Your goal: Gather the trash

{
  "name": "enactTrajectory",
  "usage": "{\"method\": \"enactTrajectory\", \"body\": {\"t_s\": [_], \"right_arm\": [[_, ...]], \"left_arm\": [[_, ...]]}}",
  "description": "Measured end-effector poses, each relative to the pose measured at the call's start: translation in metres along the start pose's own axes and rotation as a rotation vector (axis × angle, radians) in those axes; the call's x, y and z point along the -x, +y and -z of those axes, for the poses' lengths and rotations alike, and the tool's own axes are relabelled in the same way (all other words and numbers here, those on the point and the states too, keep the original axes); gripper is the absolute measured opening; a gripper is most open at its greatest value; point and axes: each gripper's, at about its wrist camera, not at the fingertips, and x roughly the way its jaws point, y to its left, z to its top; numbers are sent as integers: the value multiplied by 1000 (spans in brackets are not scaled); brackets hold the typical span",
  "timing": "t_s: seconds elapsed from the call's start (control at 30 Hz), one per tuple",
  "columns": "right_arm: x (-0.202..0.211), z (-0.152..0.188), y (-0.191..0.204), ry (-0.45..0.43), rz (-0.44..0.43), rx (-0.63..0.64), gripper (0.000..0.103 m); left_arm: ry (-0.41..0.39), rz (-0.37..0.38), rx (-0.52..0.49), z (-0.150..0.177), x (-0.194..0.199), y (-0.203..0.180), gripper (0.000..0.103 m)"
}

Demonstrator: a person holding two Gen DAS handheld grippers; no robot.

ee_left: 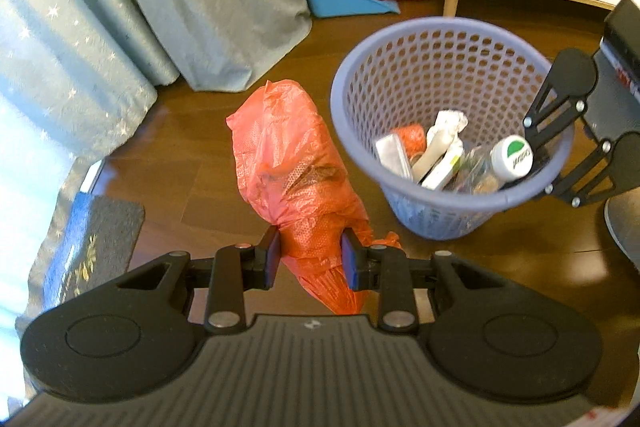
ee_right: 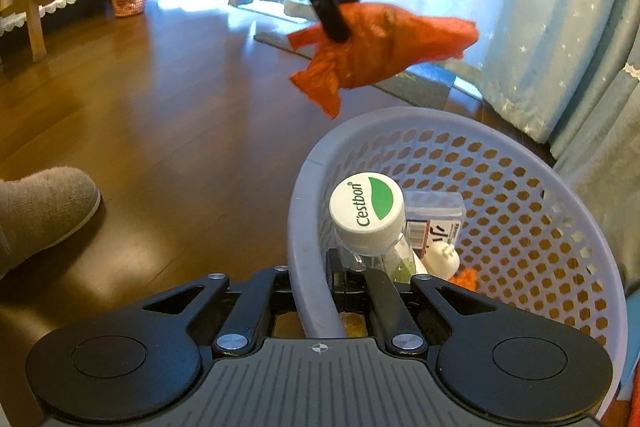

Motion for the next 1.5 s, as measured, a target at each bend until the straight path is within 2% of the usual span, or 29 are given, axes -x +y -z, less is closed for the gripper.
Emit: {"method": "enactTrajectory", "body": {"t_s": [0.07,0.13,0.17,0.2,0.23,0.4,0.63,0.77,1.0,1.2,1.37,1.5], "right_arm": [[1,0,2,15,-5,-3,11],[2,2,4,33,-16,1,28],[2,2,6,44,-16,7,45],[2,3,8,53,-9,10,56],[4,3,10,60,3,8,57],[18,-1,10,98,55,-27,57],[48,-21,-1,102,20,17,57],[66,-32,-8,85,21,-7,57],[113,-42,-22,55,116,-92,57],[148,-53,-45,59,188,-121,57],[172,-70,-66,81,236,-149,57],[185,-86,-85,132,273,-248,57]], "left_arm": [[-10,6,-7,-5,4,0,27],[-19,22,-9,-8,8,0,27],[-24,31,-6,-10,10,-1,27],[-29,39,-3,-11,12,-1,27],[-33,44,1,-11,13,-1,27],[-50,71,33,-18,22,-3,27],[-75,53,38,-42,41,-6,27],[-84,69,38,-60,50,-15,27],[-45,114,59,-89,49,-36,27],[18,149,145,-106,41,-43,27],[35,154,173,-118,40,-56,27],[42,148,200,-126,42,-62,27]]}}
